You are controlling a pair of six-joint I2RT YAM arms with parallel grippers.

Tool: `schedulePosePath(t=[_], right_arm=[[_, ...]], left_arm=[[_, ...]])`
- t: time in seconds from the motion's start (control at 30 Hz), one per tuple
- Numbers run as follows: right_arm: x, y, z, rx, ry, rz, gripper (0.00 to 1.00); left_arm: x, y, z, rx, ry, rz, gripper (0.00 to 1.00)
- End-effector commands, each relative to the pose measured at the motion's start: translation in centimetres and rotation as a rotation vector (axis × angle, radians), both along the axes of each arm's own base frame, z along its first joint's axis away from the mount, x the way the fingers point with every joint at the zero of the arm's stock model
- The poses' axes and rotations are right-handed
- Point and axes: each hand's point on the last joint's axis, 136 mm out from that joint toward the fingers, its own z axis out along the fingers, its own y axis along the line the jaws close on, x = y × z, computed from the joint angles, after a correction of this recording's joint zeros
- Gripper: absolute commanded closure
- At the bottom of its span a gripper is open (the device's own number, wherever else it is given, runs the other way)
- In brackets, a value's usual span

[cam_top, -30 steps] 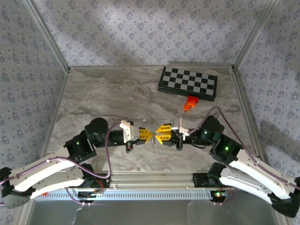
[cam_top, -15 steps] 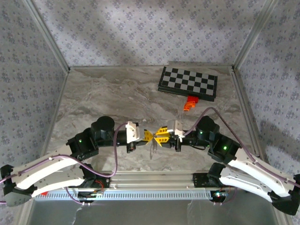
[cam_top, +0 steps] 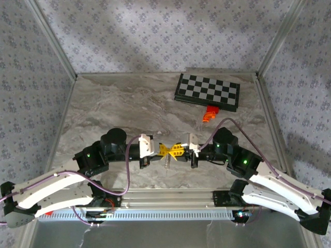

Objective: Put the keys on the keyring

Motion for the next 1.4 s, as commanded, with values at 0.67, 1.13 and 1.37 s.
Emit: schedulePosePath(t=[0.67,1.13,1.37], right_arm=[[0.3,0.0,1.4,0.033,-0.035,-0.033,0.91],[0.3,-0.2,1.7,0.053,-0.049,-0.044,1.00],[-1.2,-0.8,3.5,0.183,-0.024,0.027,1.00]], left_arm=[[-0.1,0.1,1.9,-0.053,-0.041,0.003,1.00],[0.1,0.1,2.1,-0.070,-0.036,0.013,0.90],[0.4,1.4,3.9,-0.224,-0.032,0.074,0.67]])
